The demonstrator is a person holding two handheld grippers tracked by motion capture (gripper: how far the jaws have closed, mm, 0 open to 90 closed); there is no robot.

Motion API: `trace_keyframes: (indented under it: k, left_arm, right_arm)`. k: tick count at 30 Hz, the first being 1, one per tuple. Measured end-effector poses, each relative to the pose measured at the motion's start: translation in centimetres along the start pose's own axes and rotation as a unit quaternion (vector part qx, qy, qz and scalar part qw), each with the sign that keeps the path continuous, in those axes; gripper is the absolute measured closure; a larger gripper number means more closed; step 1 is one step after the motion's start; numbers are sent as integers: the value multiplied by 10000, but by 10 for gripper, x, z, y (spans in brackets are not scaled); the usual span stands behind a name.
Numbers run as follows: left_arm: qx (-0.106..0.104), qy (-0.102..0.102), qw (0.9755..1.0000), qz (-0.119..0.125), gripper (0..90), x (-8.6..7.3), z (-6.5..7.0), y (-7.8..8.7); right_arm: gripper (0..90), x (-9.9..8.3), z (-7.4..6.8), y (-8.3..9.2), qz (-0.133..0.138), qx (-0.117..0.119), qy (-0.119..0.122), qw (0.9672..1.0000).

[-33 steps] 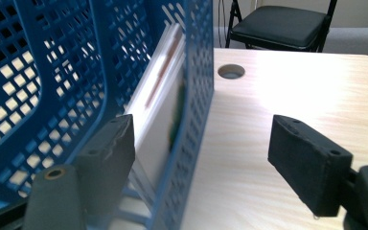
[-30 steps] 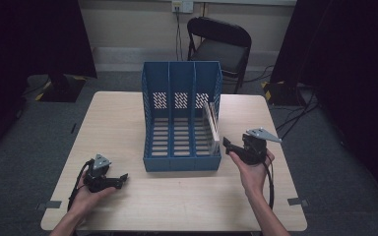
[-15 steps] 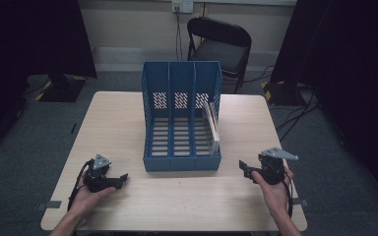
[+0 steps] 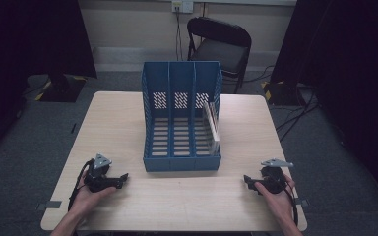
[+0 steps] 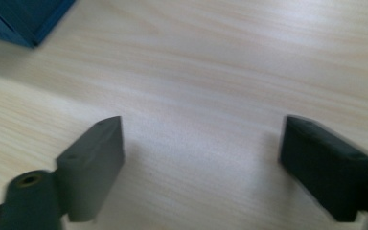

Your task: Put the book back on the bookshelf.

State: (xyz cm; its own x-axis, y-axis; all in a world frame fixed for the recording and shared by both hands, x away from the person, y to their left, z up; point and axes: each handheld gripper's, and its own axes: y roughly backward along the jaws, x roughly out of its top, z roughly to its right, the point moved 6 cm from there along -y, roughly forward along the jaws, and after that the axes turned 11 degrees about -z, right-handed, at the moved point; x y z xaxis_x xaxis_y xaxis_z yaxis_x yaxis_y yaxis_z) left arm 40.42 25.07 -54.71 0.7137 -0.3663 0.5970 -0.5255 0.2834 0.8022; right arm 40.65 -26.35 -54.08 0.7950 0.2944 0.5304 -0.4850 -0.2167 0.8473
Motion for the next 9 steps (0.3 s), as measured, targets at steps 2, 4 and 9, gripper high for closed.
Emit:
trace_keyframes:
  k: [2, 4, 9]
  left_arm:
    - [-1, 1, 10000, 0, 127, 0, 0, 0]
    - [-3, 1, 10000, -1, 127, 0, 0, 0]
    - [-3, 0, 10000, 0, 127, 0, 0, 0]
  right_arm:
    - [116, 0, -4, -4, 96, -151, 186, 9997]
    - [116, 0, -5, -6, 302, -154, 155, 9993]
    - [116, -1, -5, -6, 369, -170, 117, 9991]
